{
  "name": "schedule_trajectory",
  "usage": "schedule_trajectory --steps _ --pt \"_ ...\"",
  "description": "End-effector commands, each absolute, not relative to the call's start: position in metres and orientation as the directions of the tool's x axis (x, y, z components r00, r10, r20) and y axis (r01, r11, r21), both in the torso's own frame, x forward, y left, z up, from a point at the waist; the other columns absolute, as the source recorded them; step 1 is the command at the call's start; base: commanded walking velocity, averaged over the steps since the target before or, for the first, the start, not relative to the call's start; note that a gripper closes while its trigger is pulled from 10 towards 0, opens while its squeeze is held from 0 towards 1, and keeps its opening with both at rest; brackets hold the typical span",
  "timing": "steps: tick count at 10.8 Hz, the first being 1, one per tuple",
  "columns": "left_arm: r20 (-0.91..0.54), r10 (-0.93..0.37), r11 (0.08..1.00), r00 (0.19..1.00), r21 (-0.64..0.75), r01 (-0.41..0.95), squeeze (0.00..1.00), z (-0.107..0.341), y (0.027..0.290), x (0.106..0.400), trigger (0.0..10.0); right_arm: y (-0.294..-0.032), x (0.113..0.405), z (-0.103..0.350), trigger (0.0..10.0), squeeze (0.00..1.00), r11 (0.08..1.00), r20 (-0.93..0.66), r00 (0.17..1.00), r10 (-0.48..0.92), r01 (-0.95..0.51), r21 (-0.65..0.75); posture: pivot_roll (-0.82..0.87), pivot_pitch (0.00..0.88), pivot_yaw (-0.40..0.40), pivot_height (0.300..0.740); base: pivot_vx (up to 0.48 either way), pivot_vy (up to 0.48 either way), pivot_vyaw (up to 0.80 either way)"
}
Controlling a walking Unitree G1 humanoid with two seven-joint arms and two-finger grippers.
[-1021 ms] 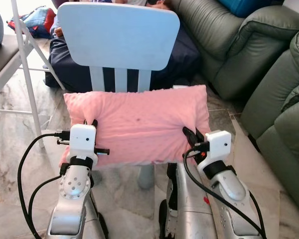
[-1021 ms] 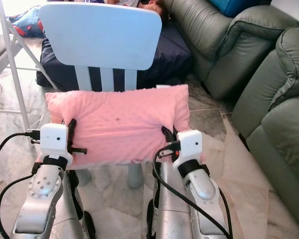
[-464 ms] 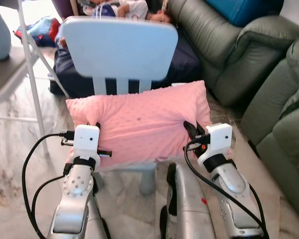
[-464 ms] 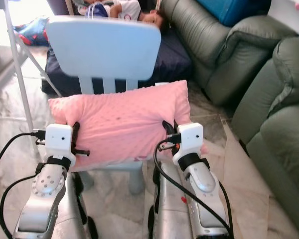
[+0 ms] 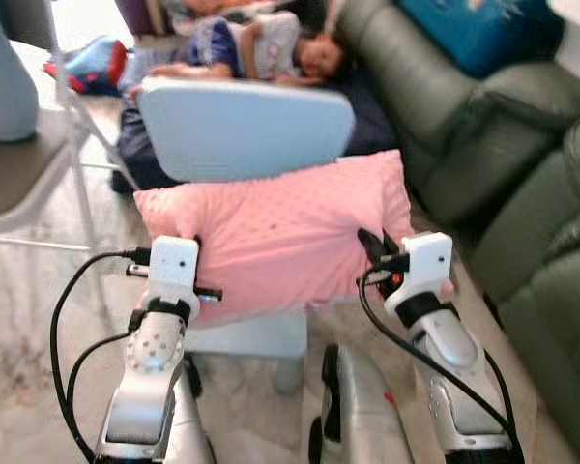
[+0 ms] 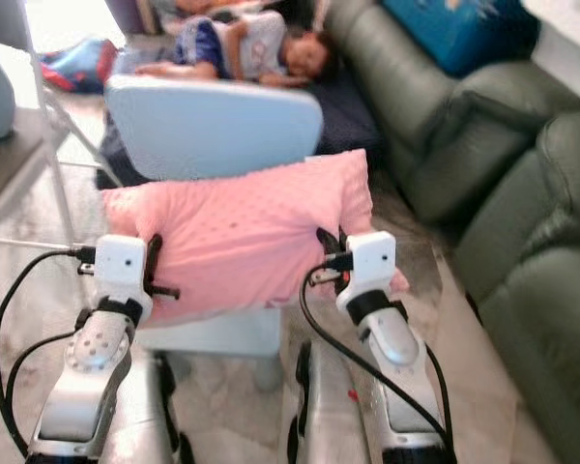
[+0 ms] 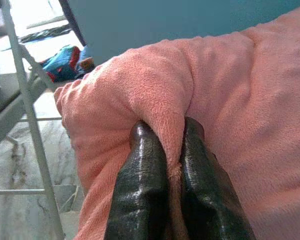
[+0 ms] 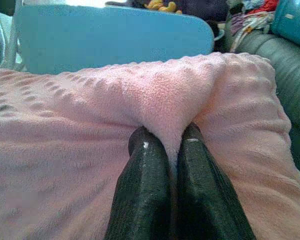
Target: Move the pillow to the sofa
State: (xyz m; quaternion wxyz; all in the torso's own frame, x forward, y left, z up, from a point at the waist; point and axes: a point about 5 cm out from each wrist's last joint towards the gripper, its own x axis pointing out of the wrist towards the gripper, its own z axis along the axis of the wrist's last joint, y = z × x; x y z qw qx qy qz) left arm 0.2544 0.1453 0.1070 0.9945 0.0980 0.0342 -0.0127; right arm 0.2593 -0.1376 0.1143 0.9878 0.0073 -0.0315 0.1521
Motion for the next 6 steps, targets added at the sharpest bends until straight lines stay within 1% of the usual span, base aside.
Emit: schedule_trajectory --steps 1,3,5,6 --pt "-0.077 -0.015 0.98 0.997 0.198 0.03 0.0 0.1063 0.144 0.2557 10.0 -0.1399 0.2618 0.1166 10.0 0.0 0.958 0.073 0.956 0.285 -0.287 0.011 -0.02 0.056 -0.073 0.659 0.0 0.0 0.0" --pt "-0.086 -0.014 0.98 0.996 0.197 0.031 0.0 0.1056 0.1418 0.2593 10.0 -0.1402 0.2641 0.1174 10.0 0.0 0.957 0.075 0.955 0.288 -0.289 0.008 -0.02 0.056 -0.076 0.704 0.0 0.0 0.0" --pt "-0.086 0.001 0.977 0.996 0.212 0.017 0.0 0.106 0.1414 0.262 10.0 -0.1403 0.2665 0.1193 10.0 0.0 0.958 0.084 0.955 0.286 -0.288 0.006 -0.02 0.052 -0.077 0.734 0.0 0.0 0.0" --pt "-0.086 -0.033 0.98 0.996 0.193 0.049 0.0 0.1061 0.1387 0.2635 10.0 -0.14 0.2677 0.1201 10.0 0.0 0.958 0.088 0.954 0.286 -0.288 0.003 -0.02 0.051 -0.077 0.74 0.0 0.0 0.0"
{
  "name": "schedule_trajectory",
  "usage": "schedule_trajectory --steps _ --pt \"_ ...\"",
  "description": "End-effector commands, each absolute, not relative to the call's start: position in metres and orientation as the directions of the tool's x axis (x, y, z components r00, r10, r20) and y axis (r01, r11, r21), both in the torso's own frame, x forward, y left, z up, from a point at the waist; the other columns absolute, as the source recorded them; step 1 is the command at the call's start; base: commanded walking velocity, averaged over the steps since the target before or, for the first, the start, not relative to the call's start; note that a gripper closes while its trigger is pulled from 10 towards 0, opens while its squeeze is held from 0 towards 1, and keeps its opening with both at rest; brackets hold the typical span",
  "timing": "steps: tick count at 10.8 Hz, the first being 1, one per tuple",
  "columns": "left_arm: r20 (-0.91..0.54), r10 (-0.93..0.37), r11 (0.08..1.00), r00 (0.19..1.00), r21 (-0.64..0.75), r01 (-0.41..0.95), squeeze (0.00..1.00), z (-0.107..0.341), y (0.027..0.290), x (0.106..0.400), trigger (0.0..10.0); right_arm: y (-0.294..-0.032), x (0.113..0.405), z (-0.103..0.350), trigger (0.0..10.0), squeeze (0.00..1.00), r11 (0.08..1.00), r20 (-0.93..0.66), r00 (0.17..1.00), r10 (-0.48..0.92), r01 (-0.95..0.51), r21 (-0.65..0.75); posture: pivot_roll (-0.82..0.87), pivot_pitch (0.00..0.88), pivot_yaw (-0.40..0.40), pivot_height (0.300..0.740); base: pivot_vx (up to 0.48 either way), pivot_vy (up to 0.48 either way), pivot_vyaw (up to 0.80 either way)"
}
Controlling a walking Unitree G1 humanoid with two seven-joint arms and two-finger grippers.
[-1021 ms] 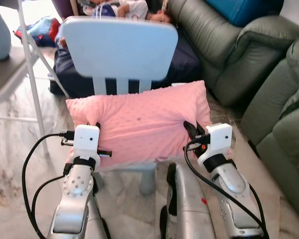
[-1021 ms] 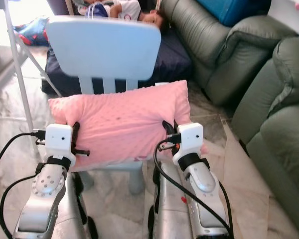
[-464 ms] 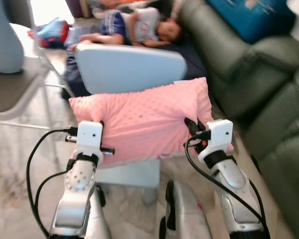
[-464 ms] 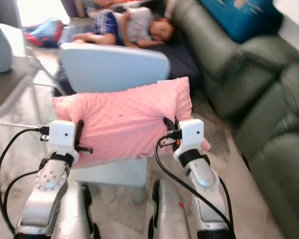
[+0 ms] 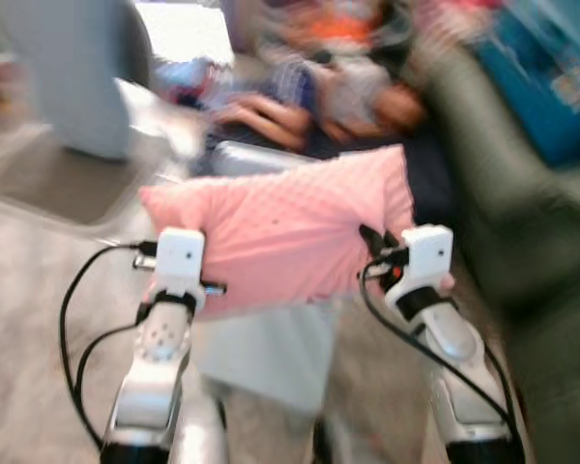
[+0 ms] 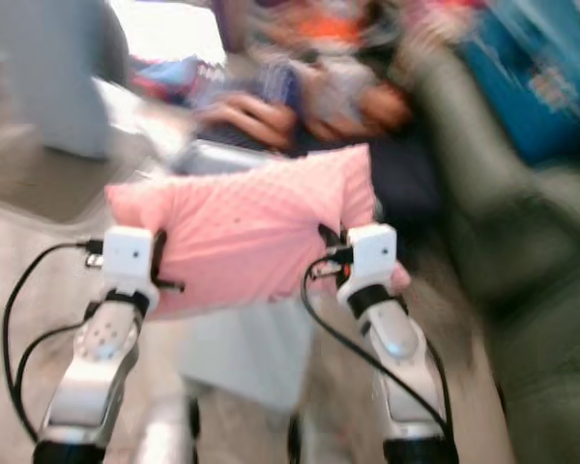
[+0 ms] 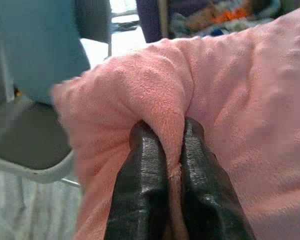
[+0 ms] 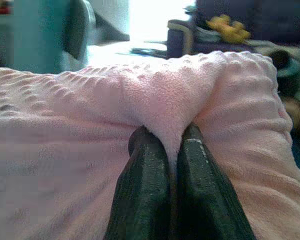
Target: Move the pillow to the sofa
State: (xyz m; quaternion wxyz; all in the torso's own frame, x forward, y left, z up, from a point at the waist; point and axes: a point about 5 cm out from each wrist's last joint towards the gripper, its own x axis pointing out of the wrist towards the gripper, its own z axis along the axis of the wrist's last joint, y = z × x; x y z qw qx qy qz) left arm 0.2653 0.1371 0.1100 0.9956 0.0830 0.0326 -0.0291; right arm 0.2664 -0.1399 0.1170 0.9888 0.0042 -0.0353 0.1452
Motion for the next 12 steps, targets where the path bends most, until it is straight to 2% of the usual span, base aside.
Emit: schedule_trajectory --steps 1,8,12 --pt "-0.09 -0.092 0.986 0.992 0.128 0.104 0.0 0.1052 0.134 0.2624 10.0 -0.1407 0.2686 0.1204 10.0 0.0 0.96 0.089 0.956 0.28 -0.282 0.002 -0.03 0.049 -0.076 0.74 0.0 0.0 0.0" --pt "-0.108 -0.098 0.988 0.989 0.111 0.11 0.0 0.1002 0.1339 0.2654 10.0 -0.139 0.2703 0.1167 10.0 0.0 0.96 0.075 0.957 0.28 -0.281 0.001 -0.03 0.044 -0.075 0.74 0.0 0.0 0.0" --pt "-0.12 -0.1 0.989 0.988 0.096 0.112 0.0 0.0986 0.1339 0.2642 10.0 -0.142 0.2726 0.115 10.0 0.0 0.964 0.062 0.962 0.267 -0.267 0.006 -0.03 0.048 -0.077 0.74 -0.305 0.0 0.0"
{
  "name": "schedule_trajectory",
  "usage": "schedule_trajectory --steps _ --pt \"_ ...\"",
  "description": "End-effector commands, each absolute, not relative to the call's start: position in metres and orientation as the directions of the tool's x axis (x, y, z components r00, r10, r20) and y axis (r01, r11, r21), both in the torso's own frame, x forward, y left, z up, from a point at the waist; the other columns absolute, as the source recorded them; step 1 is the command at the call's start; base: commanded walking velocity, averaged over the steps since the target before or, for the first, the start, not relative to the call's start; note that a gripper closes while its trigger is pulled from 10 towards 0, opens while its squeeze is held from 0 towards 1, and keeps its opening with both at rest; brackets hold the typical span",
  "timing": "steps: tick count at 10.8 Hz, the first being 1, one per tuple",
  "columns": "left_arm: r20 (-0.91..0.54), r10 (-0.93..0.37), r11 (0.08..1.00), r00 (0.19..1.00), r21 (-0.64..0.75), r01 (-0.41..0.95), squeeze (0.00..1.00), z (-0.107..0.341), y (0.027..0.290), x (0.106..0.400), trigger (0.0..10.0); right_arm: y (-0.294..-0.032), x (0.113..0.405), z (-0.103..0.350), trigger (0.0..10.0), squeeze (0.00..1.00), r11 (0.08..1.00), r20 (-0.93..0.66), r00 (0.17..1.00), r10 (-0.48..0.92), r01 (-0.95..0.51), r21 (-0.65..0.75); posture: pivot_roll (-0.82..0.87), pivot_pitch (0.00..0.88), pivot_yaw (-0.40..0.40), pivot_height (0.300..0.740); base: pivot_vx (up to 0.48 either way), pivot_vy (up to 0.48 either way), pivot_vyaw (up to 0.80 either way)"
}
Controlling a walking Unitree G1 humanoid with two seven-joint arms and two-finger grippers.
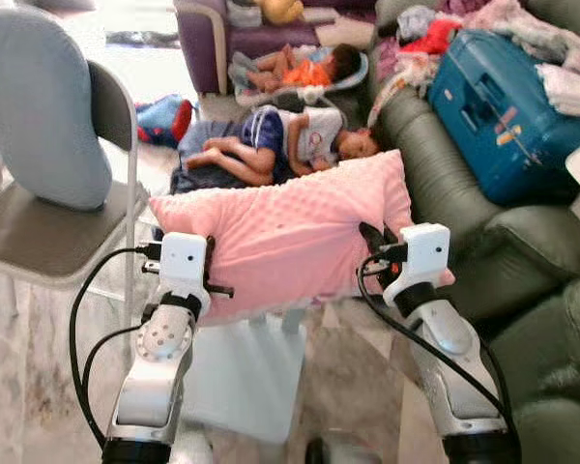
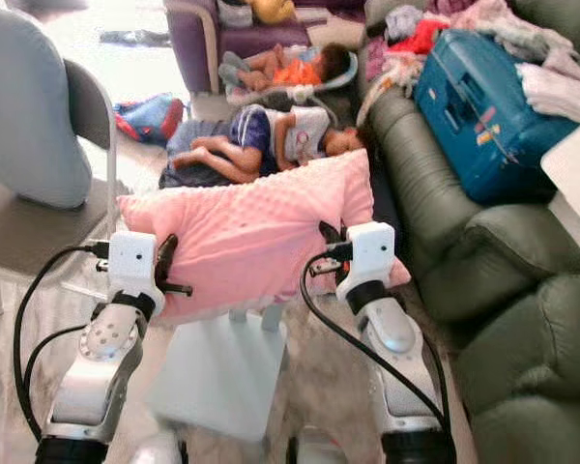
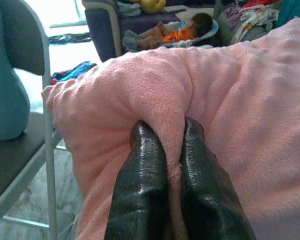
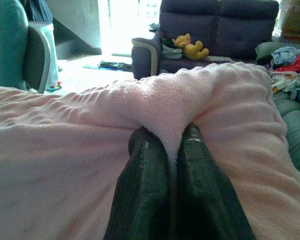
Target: Move the pillow to the sofa
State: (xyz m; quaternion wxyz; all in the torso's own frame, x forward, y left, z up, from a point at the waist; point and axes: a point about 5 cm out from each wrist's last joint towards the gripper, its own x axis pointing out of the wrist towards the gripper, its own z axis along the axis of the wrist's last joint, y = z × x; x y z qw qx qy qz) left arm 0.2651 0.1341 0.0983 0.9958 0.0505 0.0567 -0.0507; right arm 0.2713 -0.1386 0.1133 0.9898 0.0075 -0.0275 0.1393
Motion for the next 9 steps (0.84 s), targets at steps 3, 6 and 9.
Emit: schedule_trajectory --steps 3,6,9 --pt "-0.123 -0.103 0.989 0.987 0.092 0.115 0.0 0.0986 0.1331 0.2639 10.0 -0.1425 0.2722 0.114 10.0 0.0 0.965 0.055 0.963 0.262 -0.263 0.002 -0.03 0.053 -0.076 0.74 -0.341 0.0 0.0" --pt "-0.125 -0.11 0.988 0.986 0.09 0.121 0.0 0.0987 0.1316 0.2648 10.0 -0.1462 0.2737 0.114 10.0 0.0 0.969 0.05 0.968 0.246 -0.246 -0.008 -0.04 0.054 -0.075 0.74 -0.341 0.0 0.0" --pt "-0.134 -0.107 0.99 0.985 0.076 0.118 0.0 0.0983 0.1315 0.2653 10.0 -0.1502 0.2762 0.1152 10.0 0.0 0.973 0.053 0.972 0.23 -0.23 -0.014 -0.04 0.058 -0.074 0.74 -0.34 0.0 0.0"
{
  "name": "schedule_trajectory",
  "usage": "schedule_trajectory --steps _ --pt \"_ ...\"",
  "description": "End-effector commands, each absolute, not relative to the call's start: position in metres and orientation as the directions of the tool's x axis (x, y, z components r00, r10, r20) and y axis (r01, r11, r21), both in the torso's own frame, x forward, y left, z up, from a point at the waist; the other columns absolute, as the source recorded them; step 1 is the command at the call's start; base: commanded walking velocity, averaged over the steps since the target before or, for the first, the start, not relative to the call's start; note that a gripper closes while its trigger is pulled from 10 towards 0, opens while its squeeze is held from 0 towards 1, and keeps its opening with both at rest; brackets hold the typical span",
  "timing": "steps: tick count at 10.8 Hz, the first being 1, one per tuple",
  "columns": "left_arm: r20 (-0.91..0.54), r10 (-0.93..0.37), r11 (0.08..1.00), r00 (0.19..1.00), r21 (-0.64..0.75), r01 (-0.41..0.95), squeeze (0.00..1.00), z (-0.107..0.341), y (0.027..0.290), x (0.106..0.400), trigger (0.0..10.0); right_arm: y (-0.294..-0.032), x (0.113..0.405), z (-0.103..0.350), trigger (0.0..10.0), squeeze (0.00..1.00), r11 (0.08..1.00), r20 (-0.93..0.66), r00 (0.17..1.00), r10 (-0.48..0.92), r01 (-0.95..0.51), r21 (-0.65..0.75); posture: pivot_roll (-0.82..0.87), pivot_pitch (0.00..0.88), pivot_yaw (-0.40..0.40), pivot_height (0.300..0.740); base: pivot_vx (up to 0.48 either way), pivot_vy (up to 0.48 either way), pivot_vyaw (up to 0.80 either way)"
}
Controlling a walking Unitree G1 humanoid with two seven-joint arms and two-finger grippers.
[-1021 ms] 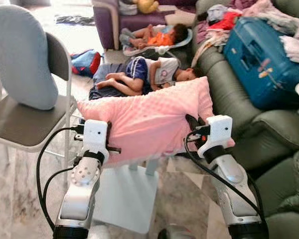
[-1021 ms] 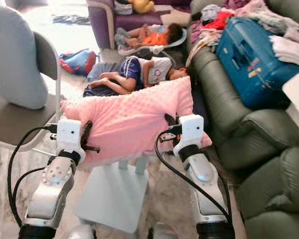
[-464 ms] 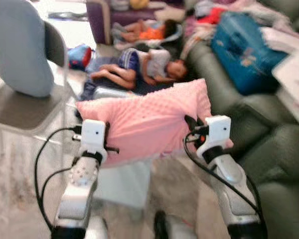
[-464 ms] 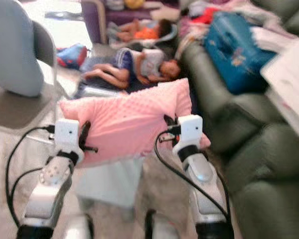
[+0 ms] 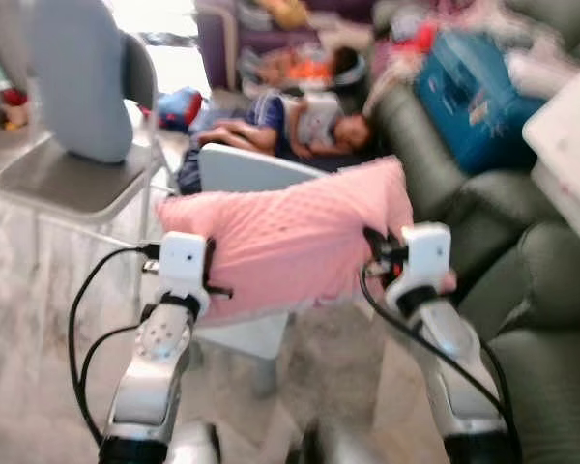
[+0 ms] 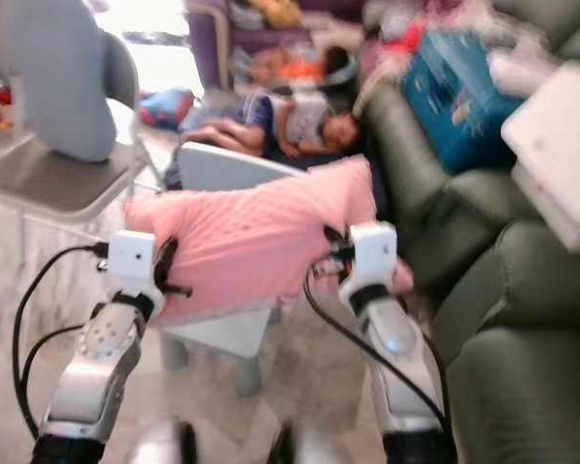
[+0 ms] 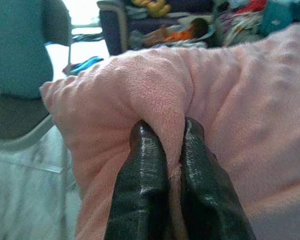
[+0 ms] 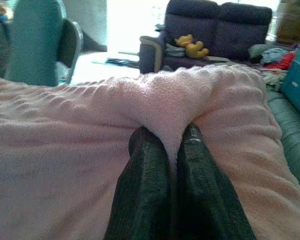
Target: Move the pillow to the sofa
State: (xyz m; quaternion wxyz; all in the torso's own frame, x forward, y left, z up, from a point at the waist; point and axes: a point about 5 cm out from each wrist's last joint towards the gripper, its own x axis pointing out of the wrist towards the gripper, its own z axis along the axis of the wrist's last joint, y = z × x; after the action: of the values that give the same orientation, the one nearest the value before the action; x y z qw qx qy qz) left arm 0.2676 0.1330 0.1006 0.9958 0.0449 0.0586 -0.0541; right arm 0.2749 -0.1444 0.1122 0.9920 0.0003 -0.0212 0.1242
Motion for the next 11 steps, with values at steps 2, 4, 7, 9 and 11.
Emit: schedule_trajectory --steps 2,4,7,9,11 --pt "-0.134 -0.109 0.99 0.985 0.079 0.12 0.0 0.098 0.132 0.266 10.0 -0.149 0.277 0.115 10.0 0.0 0.974 0.051 0.972 0.227 -0.227 -0.015 -0.04 0.058 -0.074 0.74 -0.337 0.0 0.0" --pt "-0.119 -0.123 0.988 0.985 0.079 0.133 0.0 0.101 0.13 0.266 10.0 -0.15 0.278 0.114 10.0 0.0 0.976 0.044 0.975 0.217 -0.217 -0.012 -0.04 0.06 -0.072 0.74 0.0 0.0 0.0" --pt "-0.131 -0.159 0.986 0.979 0.025 0.163 0.0 0.101 0.127 0.267 10.0 -0.152 0.28 0.113 10.0 0.0 0.979 0.035 0.978 0.204 -0.203 -0.012 -0.04 0.064 -0.072 0.74 0.0 0.0 -0.8" --pt "-0.118 -0.145 0.989 0.982 0.009 0.147 0.0 0.107 0.126 0.269 10.0 -0.154 0.281 0.113 10.0 0.0 0.981 0.035 0.981 0.192 -0.192 -0.016 -0.04 0.065 -0.073 0.74 0.0 0.0 -0.8" --pt "-0.11 -0.161 0.986 0.981 0.014 0.163 0.0 0.108 0.124 0.27 10.0 -0.156 0.282 0.113 10.0 0.0 0.982 0.032 0.982 0.187 -0.187 -0.019 -0.05 0.069 -0.074 0.74 0.0 0.0 -0.8"
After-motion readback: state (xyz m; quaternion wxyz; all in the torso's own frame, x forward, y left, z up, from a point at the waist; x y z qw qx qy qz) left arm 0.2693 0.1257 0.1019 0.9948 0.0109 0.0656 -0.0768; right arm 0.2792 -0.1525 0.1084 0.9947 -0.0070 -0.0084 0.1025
